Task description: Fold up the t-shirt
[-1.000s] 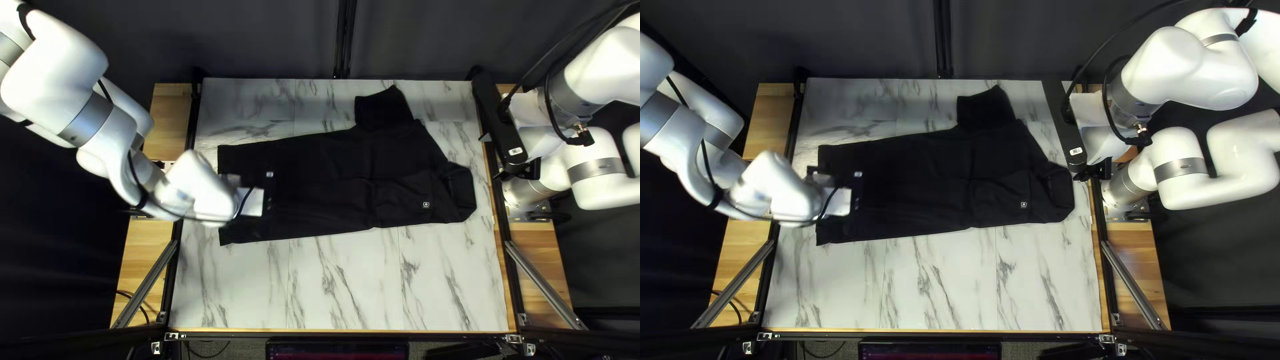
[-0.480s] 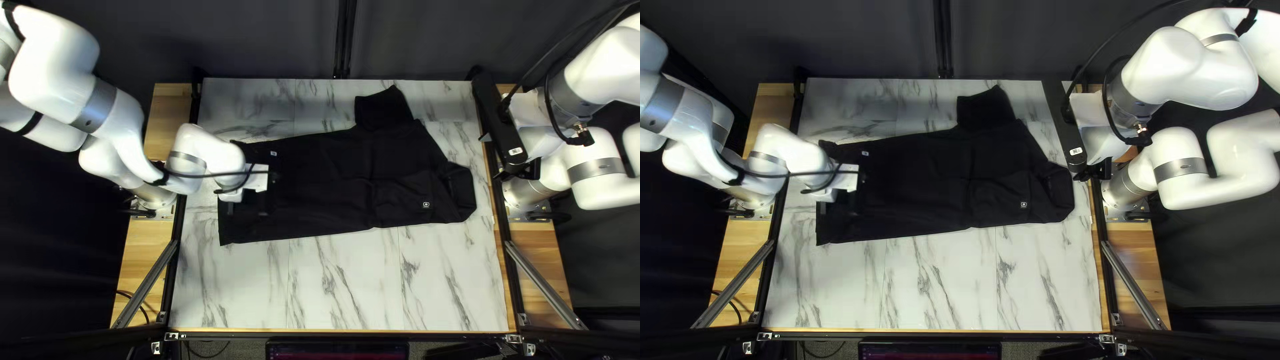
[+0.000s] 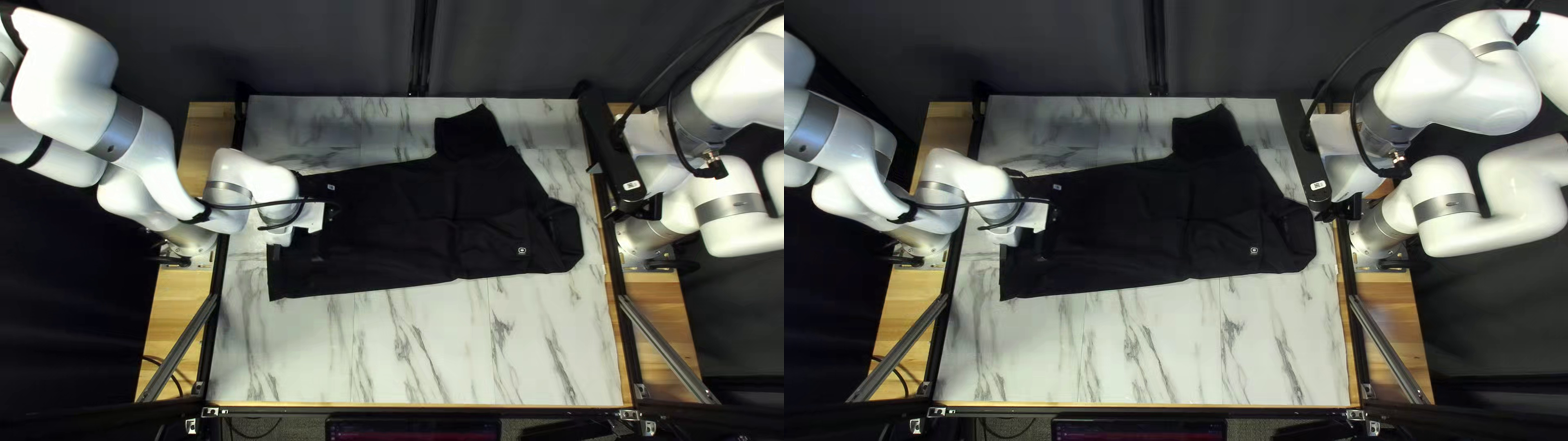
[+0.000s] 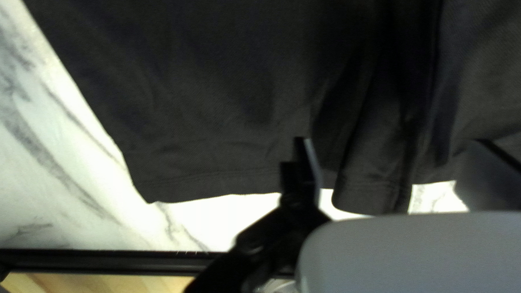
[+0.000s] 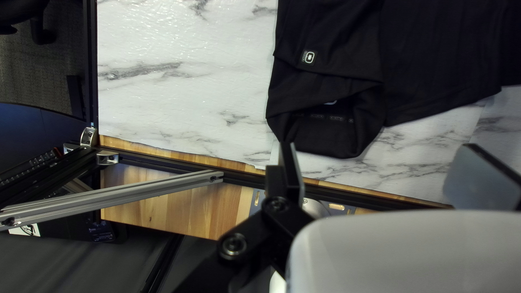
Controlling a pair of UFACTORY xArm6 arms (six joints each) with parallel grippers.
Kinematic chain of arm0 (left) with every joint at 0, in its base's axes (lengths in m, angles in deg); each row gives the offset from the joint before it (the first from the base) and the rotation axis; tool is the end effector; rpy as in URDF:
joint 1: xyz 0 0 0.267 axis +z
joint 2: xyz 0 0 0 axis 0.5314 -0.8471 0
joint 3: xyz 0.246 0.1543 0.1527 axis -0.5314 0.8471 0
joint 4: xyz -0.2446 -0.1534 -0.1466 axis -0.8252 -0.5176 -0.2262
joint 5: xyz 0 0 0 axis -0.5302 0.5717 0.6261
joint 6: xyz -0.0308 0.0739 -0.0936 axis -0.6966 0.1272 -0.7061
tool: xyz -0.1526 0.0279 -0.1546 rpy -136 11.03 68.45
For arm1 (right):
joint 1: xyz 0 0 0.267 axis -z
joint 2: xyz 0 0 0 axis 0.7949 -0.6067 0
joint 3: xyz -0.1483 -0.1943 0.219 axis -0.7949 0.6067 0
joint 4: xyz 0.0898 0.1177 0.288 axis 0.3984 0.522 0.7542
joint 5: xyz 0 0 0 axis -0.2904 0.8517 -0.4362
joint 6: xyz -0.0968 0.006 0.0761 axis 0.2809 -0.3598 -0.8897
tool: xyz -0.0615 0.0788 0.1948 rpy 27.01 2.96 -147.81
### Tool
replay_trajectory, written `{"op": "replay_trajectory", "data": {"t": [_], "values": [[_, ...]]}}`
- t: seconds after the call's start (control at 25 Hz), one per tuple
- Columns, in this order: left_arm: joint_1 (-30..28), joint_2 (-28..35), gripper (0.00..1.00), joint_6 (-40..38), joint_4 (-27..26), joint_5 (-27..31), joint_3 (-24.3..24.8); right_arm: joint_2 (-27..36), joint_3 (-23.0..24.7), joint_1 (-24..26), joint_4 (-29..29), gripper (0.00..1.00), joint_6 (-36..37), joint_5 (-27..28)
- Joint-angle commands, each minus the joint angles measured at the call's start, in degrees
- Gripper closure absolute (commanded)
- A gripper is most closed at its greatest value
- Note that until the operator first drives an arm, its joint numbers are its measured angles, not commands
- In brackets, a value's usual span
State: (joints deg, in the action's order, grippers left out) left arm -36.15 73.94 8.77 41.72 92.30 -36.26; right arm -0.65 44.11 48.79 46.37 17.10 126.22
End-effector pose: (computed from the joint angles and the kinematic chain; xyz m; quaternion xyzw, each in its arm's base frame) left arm 0.1852 -0.0080 0.0433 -0.9952 0.0172 0.0950 0.0157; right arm 0.1916 0.0385 0.2913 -0.9916 -0.0889 -0.0849 0.0395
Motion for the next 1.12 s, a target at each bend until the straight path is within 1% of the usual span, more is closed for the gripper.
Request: {"op": "replay_trajectory", "data": {"t": [0.04,0.12,0.24,0.36,0.64,0.92,1.12], "values": [[-1.8,1.3,1.00,-1.2,-0.2,2.3,-0.9,0.0,0.0,0.0,0.0,0.00,0.0,0.0],[-2.7,2.1,1.00,-2.3,0.0,3.5,-1.3,0.0,0.0,0.0,0.0,0.00,0.0,0.0],[-7.3,3.4,1.00,-6.9,0.3,7.0,-3.6,0.0,0.0,0.0,0.0,0.00,0.0,0.0],[-11.8,2.0,1.00,-10.7,0.4,8.4,-6.2,0.0,0.0,0.0,0.0,0.00,0.0,0.0],[-18.8,-0.8,1.00,-15.8,-0.2,11.9,-11.6,0.0,0.0,0.0,0.0,0.00,0.0,0.0],[-22.0,-2.1,1.00,-19.0,0.0,15.5,-16.0,0.0,0.0,0.0,0.0,0.00,0.0,0.0],[-24.2,-4.9,1.00,-20.8,-0.2,17.0,-20.3,0.0,0.0,0.0,0.0,0.00,0.0,0.0]]}}
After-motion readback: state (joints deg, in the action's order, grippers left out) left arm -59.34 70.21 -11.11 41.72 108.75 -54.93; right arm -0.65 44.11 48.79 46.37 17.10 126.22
